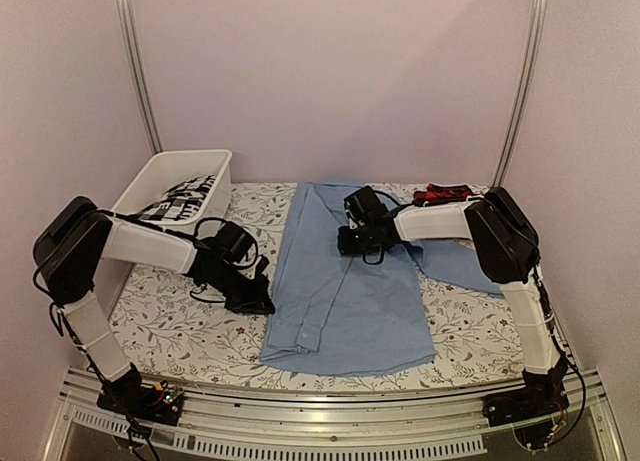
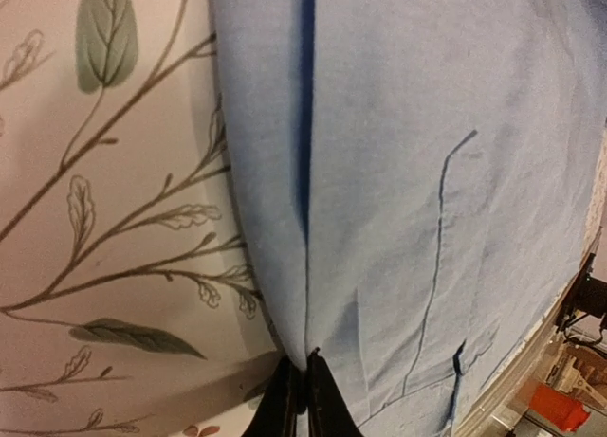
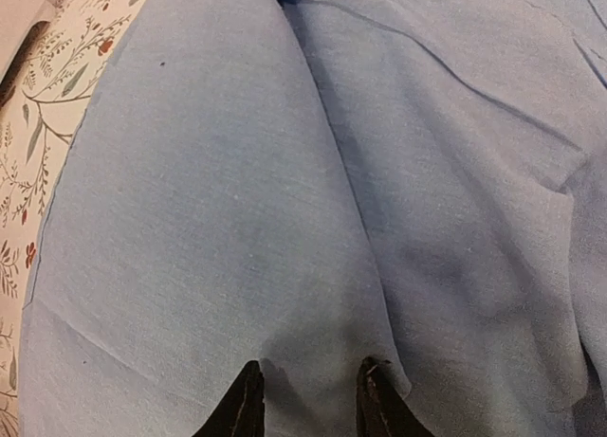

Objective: Fold and stack the long sleeve shirts
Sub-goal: Move the 1/3-folded shirt to the center of the board.

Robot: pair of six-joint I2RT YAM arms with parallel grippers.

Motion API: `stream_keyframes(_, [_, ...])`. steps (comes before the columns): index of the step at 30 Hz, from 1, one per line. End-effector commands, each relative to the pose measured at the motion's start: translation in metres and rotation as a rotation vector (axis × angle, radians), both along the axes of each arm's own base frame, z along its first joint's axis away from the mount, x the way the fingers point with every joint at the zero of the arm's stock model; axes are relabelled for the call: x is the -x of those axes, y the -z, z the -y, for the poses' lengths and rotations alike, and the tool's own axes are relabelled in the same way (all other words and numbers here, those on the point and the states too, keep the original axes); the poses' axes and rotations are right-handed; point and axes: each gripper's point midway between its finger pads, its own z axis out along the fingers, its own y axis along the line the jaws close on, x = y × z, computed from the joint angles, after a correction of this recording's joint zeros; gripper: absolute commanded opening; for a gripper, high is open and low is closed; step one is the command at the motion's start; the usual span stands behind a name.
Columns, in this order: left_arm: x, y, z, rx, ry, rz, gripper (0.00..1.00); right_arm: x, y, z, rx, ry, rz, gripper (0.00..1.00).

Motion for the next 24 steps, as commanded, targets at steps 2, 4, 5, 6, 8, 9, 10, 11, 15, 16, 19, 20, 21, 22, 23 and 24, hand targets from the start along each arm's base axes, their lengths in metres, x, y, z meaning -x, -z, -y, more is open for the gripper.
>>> stream_keyframes(2, [0.046, 0.023, -0.039, -0.138, -0.028, -0.11, 0.05, 0.02, 0.047, -0.015, 0.045, -0.041, -0.101, 0.32])
stream_keyframes(4, [0.052, 0.021, -0.049, -0.157, -0.035, -0.109, 0.05, 0.022, 0.046, -0.031, 0.028, -0.063, -0.102, 0.32])
stream_keyframes(5, [0.054, 0.02, -0.053, -0.16, -0.041, -0.108, 0.04, 0.026, 0.046, -0.039, 0.019, -0.077, -0.103, 0.32])
stream_keyframes(6, [0.058, 0.019, -0.057, -0.164, -0.046, -0.111, 0.04, 0.028, 0.047, -0.045, 0.008, -0.079, -0.109, 0.32])
stream_keyframes(8, [0.061, 0.013, -0.066, -0.16, -0.063, -0.102, 0.04, 0.037, 0.047, -0.061, -0.031, -0.104, -0.13, 0.32])
stream_keyframes(9, [0.063, 0.012, -0.071, -0.164, -0.072, -0.101, 0.04, 0.04, 0.047, -0.067, -0.048, -0.105, -0.138, 0.32])
stream_keyframes(10, [0.066, 0.011, -0.076, -0.165, -0.08, -0.101, 0.04, 0.044, 0.046, -0.072, -0.059, -0.11, -0.142, 0.32])
stream_keyframes(11, [0.067, 0.009, -0.08, -0.166, -0.087, -0.099, 0.04, 0.046, 0.045, -0.077, -0.072, -0.11, -0.143, 0.32])
stream_keyframes(15, [0.063, -0.003, -0.075, -0.144, -0.095, -0.091, 0.08, 0.047, 0.034, -0.081, -0.089, -0.104, -0.136, 0.35])
stream_keyframes(16, [0.06, -0.007, -0.076, -0.152, -0.097, -0.078, 0.1, 0.046, 0.028, -0.08, -0.087, -0.106, -0.125, 0.37])
stream_keyframes(19, [0.046, -0.029, -0.076, -0.16, -0.113, -0.015, 0.16, 0.04, -0.003, -0.08, -0.108, -0.126, -0.084, 0.45])
stream_keyframes(20, [0.039, -0.04, -0.074, -0.158, -0.121, 0.015, 0.18, 0.039, -0.011, -0.08, -0.109, -0.138, -0.07, 0.48])
stream_keyframes(21, [0.036, -0.046, -0.075, -0.162, -0.125, 0.029, 0.19, 0.037, -0.027, -0.08, -0.117, -0.145, -0.047, 0.51])
stream_keyframes(22, [0.03, -0.057, -0.072, -0.151, -0.129, 0.054, 0.2, 0.036, -0.037, -0.078, -0.116, -0.148, -0.033, 0.54])
stream_keyframes(23, [0.026, -0.065, -0.068, -0.137, -0.13, 0.073, 0.2, 0.035, -0.049, -0.076, -0.113, -0.151, -0.014, 0.56])
stream_keyframes(24, [0.022, -0.073, -0.063, -0.12, -0.129, 0.09, 0.21, 0.034, -0.062, -0.073, -0.114, -0.149, 0.002, 0.58])
